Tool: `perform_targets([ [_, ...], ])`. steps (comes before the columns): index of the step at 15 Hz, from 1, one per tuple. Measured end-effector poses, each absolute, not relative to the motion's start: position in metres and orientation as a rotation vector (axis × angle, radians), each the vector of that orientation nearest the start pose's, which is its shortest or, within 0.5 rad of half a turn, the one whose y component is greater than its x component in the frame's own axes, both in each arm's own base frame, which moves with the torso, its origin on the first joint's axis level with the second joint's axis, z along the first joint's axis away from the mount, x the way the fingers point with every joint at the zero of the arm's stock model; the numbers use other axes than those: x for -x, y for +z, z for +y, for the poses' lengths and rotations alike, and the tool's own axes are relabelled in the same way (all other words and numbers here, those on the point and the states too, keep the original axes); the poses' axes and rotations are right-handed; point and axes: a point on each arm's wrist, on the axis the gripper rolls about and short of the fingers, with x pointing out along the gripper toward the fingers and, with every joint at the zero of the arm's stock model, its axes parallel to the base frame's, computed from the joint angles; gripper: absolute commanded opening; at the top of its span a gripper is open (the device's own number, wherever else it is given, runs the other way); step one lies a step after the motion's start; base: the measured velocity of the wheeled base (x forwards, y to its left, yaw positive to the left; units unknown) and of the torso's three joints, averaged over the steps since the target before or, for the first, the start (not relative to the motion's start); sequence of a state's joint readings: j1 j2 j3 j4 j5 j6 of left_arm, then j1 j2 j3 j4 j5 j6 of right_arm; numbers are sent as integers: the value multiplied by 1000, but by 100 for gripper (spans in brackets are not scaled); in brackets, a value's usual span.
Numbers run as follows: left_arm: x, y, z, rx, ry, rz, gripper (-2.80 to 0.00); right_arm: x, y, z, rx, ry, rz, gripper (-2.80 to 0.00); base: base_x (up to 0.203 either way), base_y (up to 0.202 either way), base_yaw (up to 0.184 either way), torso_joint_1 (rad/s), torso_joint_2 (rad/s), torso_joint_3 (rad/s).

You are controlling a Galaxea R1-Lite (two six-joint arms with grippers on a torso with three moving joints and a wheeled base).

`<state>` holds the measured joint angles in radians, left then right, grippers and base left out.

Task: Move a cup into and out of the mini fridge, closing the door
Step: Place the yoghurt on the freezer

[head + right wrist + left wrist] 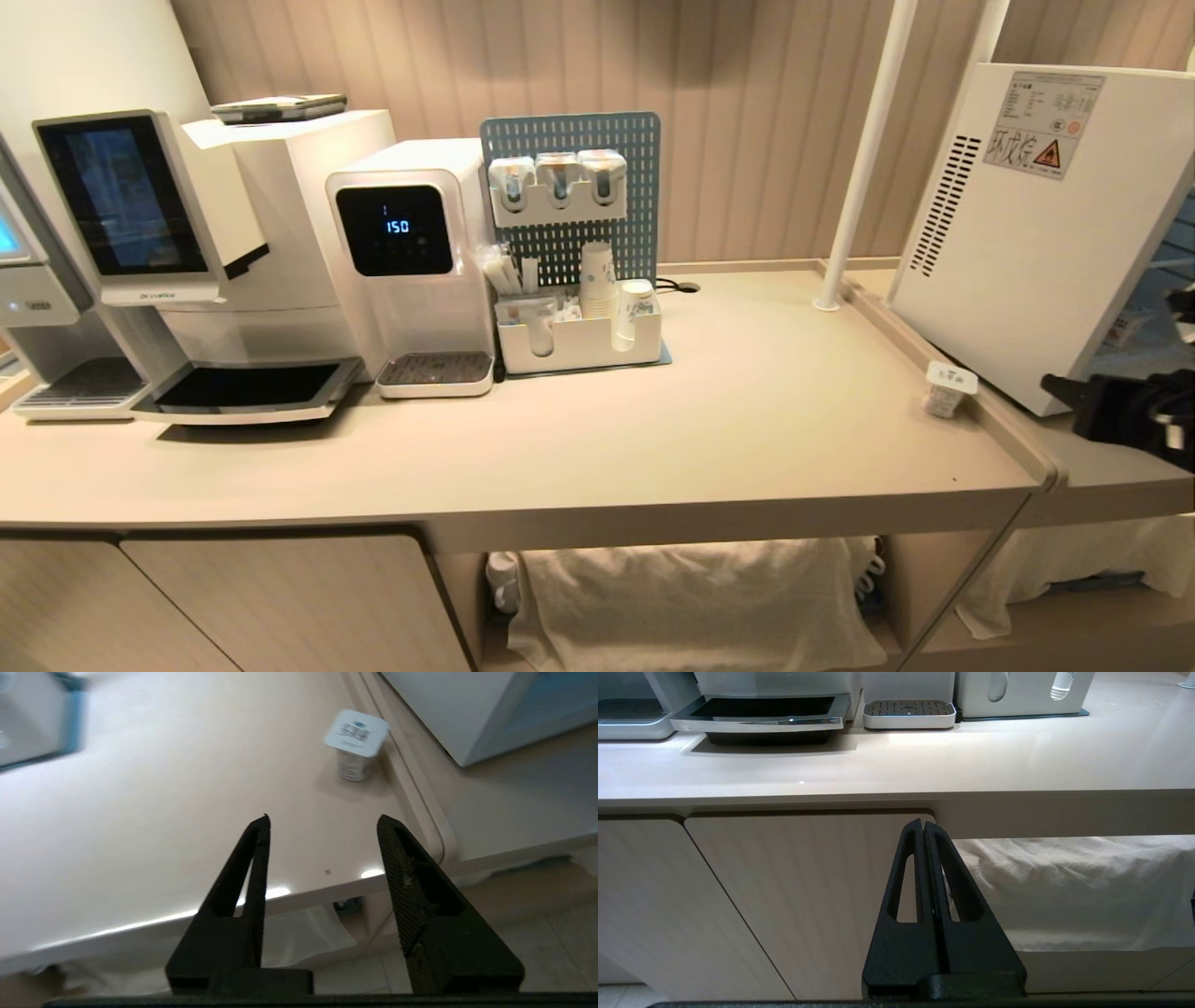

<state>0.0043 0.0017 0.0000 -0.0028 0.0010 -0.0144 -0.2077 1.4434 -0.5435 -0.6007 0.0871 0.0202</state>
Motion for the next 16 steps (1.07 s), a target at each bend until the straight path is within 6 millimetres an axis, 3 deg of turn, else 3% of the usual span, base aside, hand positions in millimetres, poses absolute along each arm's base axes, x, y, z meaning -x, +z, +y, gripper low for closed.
perform_targets([
  [2,23,76,0,15,6,-1,-280,-164,206,-31,-62,-19,243,-280,0,0,0,0,0,0],
  [5,23,76,0,15,6,-1,-280,-81,218,-10,-46,118,219,-280,0,0,0,0,0,0],
  [8,23,76,0,16,6,-1,-280,-5,207,8,-13,270,187,-280,0,0,0,0,0,0],
  [10,23,76,0,16,7,-1,-280,38,186,10,2,316,190,-280,0,0,0,0,0,0],
  [12,23,76,0,18,7,-1,-280,64,163,8,10,264,159,-280,0,0,0,0,0,0],
  [13,23,76,0,19,7,-1,-280,66,153,6,-10,196,129,-280,0,0,0,0,0,0],
  [16,23,76,0,19,7,-1,-280,41,111,1,-8,27,46,-280,0,0,0,0,0,0],
])
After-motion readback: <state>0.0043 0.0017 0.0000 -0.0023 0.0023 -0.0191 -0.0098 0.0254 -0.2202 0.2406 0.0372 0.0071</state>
